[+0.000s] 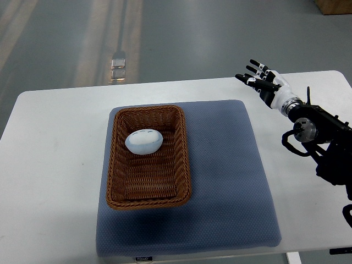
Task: Place blue toy in brown basket
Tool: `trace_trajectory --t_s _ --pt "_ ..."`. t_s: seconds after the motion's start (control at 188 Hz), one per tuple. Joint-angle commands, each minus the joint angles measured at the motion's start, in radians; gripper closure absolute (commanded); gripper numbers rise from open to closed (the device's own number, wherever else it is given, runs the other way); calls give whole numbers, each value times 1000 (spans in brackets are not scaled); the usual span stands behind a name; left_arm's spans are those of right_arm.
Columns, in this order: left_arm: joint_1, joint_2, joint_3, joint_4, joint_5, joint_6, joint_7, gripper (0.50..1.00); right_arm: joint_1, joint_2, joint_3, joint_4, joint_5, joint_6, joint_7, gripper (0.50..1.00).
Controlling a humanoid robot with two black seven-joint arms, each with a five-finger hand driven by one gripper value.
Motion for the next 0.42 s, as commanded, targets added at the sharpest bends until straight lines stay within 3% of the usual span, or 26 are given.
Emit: trace_trajectory --t_s 0.0,0.414 --pt "0 0 0 0 -2 0 0 500 -4 5 0 0 13 -6 0 591" --pt "0 0 0 0 0 0 0 500 -21 -1 -6 -7 11 -9 1 589"
